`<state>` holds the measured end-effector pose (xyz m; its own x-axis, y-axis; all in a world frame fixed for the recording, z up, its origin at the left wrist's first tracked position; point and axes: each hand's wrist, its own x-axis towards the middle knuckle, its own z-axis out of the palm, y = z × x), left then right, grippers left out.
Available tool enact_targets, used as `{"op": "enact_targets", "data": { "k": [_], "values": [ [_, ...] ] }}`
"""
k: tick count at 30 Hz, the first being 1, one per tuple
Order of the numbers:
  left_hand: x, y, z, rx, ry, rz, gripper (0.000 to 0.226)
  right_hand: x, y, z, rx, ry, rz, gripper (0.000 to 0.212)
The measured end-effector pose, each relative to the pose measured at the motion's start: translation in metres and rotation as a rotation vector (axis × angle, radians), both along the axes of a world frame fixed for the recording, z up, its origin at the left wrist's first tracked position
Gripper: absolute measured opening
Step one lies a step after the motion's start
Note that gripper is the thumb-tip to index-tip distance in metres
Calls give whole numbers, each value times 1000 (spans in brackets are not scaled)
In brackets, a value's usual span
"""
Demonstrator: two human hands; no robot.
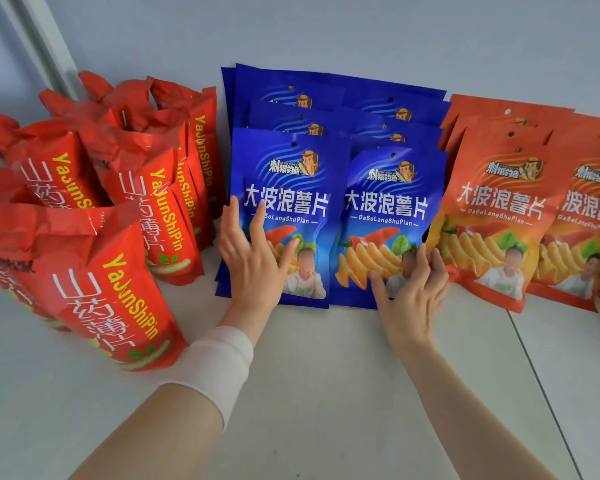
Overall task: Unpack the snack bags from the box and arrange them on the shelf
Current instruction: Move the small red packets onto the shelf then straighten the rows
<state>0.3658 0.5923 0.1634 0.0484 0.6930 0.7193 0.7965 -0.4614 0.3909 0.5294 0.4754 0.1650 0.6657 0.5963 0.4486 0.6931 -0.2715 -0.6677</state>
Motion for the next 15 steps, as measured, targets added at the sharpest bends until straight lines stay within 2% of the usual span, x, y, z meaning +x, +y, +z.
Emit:
{"op": "enact_targets", "data": {
  "k": [5,15],
  "values": [
    [-1,-3,2,-28,47,-13,64,-2,-1,3,-57,-51,18,71],
    [-2,-10,11,-99,131,-4,62,-9,-5,14,-188,-65,3,72]
  ]
}}
